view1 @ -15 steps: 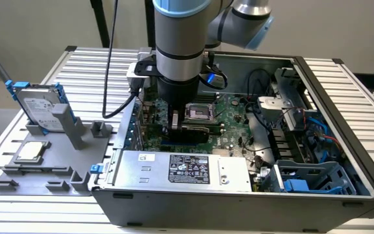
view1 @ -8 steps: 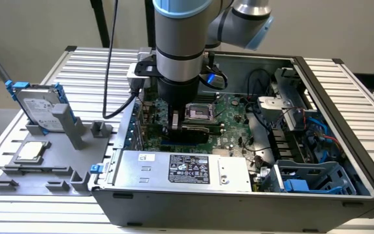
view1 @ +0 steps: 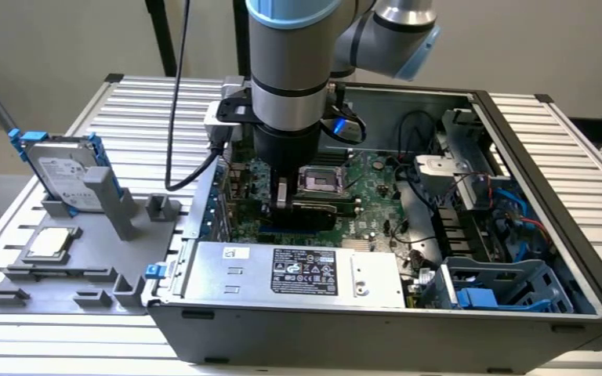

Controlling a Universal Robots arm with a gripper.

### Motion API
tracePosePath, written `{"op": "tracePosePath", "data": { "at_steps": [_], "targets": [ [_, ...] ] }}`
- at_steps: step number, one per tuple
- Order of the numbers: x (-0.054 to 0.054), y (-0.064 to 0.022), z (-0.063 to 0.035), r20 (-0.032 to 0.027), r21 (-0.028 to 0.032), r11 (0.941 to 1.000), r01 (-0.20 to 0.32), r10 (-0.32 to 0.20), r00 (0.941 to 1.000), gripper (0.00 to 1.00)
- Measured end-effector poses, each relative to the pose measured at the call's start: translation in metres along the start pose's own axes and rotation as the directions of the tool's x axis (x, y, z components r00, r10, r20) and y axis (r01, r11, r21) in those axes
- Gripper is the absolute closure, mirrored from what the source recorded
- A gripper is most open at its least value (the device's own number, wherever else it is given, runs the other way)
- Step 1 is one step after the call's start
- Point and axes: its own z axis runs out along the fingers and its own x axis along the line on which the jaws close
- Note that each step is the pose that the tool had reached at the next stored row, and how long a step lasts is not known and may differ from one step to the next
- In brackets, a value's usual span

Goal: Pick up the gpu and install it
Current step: 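Insert the gpu into the slot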

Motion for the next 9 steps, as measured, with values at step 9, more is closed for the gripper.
{"op": "tracePosePath", "data": {
  "at_steps": [9],
  "targets": [
    [0.0, 0.0, 0.001, 0.0001, 0.0, 1.0, 0.0, 0.0, 1.0, 0.74]
  ]
}}
